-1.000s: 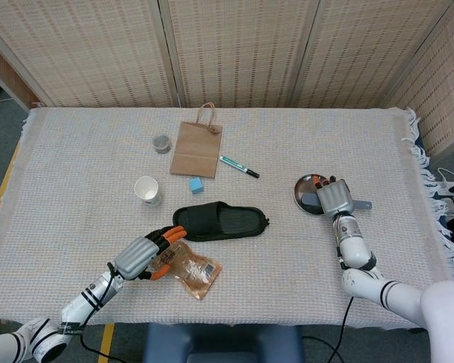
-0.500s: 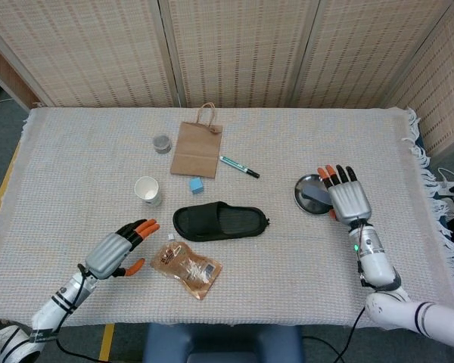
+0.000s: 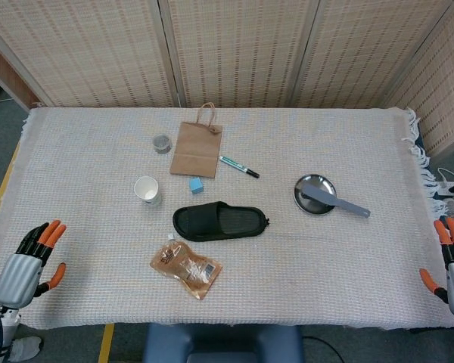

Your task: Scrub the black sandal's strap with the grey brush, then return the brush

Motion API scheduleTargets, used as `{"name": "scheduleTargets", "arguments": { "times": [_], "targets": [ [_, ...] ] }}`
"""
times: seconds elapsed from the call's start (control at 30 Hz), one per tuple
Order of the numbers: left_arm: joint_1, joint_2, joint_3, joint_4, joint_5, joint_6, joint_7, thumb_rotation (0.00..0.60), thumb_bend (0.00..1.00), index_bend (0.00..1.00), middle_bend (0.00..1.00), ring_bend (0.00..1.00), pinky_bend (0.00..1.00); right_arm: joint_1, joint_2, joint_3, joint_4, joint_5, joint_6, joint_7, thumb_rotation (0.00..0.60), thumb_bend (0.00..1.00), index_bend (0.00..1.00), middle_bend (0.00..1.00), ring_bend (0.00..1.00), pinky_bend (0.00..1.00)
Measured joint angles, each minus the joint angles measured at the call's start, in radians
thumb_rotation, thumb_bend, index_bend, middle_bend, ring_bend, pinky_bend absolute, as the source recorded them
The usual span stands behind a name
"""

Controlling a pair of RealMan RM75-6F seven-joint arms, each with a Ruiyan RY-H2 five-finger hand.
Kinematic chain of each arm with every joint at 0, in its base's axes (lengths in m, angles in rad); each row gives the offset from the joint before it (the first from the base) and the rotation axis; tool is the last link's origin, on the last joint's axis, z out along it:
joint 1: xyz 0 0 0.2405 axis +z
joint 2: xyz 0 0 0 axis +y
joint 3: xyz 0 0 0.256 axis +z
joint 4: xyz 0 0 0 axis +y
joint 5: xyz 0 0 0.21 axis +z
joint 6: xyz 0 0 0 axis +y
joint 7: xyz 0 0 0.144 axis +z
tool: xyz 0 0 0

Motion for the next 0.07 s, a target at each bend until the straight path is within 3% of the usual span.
{"name": "scheduleTargets", "arguments": {
  "times": [0.07],
  "targets": [
    [0.002, 0.004, 0.002, -0.008, 0.012, 0.008, -0.002, 0.600, 0.46, 0.00, 0.00, 0.00, 0.09, -0.012, 0.013, -0.005, -0.009, -0.023, 0.010, -0.009, 0.600, 0.11, 0.00, 0.00, 0.00, 0.00]
  ]
}}
